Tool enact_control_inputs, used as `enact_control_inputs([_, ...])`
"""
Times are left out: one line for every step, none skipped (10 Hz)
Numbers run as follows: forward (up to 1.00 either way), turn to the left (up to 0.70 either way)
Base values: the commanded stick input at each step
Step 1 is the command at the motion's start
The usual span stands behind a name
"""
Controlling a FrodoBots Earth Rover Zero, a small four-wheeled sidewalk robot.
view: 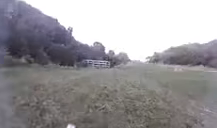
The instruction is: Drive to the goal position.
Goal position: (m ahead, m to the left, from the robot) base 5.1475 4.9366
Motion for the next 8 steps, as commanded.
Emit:
enact_control_inputs([0.7, 0.0])
enact_control_inputs([0.7, 0.0])
enact_control_inputs([0.7, 0.0])
enact_control_inputs([0.7, 0.0])
enact_control_inputs([0.7, 0.0])
enact_control_inputs([0.7, 0.0])
enact_control_inputs([0.7, 0.0])
enact_control_inputs([0.7, 0.0])
